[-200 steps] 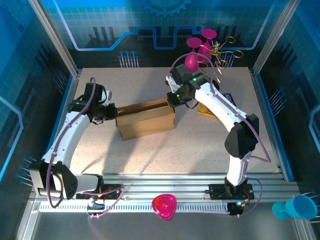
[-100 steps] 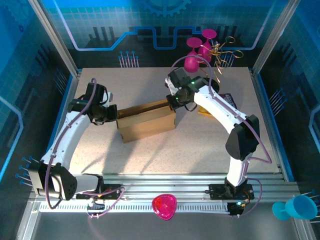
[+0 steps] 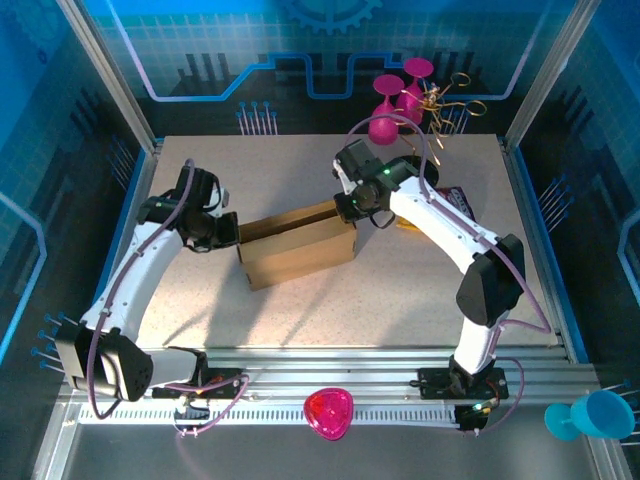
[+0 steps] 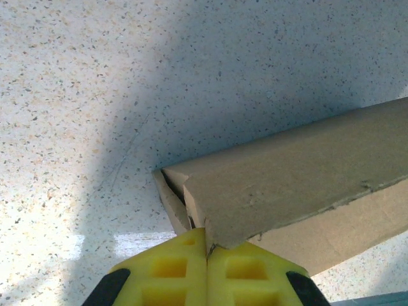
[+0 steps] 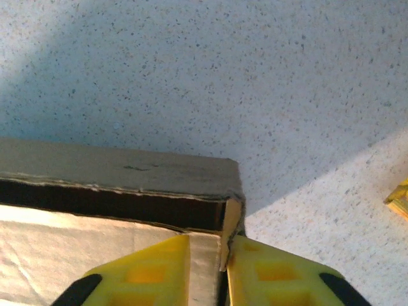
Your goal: Fold the paper box
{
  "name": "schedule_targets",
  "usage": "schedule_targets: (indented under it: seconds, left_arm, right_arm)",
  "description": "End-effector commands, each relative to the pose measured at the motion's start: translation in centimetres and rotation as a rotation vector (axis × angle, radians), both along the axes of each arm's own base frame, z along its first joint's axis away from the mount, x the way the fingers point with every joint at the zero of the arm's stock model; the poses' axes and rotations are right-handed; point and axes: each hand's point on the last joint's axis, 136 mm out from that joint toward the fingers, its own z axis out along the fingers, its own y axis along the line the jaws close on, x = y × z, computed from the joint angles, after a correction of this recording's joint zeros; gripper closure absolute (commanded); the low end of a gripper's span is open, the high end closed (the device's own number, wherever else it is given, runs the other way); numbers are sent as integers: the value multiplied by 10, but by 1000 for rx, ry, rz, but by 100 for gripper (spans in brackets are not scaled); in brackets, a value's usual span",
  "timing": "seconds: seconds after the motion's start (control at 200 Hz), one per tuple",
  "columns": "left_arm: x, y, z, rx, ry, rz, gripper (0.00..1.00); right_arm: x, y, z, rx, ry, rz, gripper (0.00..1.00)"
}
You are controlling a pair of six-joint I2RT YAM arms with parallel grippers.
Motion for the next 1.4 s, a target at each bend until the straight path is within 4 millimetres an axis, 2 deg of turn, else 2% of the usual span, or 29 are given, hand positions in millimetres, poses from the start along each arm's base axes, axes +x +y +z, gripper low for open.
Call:
schedule_targets:
  seconds: [0.0,0.12,0.235,0.405,0.45,0.49,0.525,0.65,0.801,0.866,0.921,1.056,1.396]
  left_arm:
    - [-9,-9,2,-29,1,-14,100]
    - [-9,-10,2,-16,-10,-19,100]
    - [-8,-10,5,-10,-28,-21,100]
    - [-7,-11,8,1,-42,-32,100]
    - [-8,-11,8,2,-44,-35,100]
    - [-8,-11,8,3,-46,-36,100]
    - [-8,-11,8,6,-47,-36,100]
    - [-10,-12,7,8,-48,-39,100]
    - [-11,-12,6,13,-54,-40,100]
    - [-10,-12,6,15,-57,-41,100]
    - [-10,-12,6,16,-56,-42,100]
    - [-11,-13,3,17,-51,-45,100]
    - [-9,-14,2,17,-51,-48,100]
  right_arm:
    - [-20,0,15,46,30,-48,62]
    - [-28,-3,28,108,40,-134,49]
    - [-34,-12,45,175,33,-243,44]
    - [-45,-28,63,327,62,-505,28]
    - [-47,-32,66,383,76,-599,20]
    - [-49,-33,65,450,107,-709,6]
    - [-52,-32,63,506,146,-790,2]
    - [-53,-17,61,694,260,-981,0]
    - [-47,1,53,748,390,-1106,0]
    - [-48,10,43,743,473,-1155,0]
    - [-57,11,34,678,548,-1225,0]
    - [-63,18,28,592,632,-1278,0]
    - [-55,21,17,563,655,-1342,0]
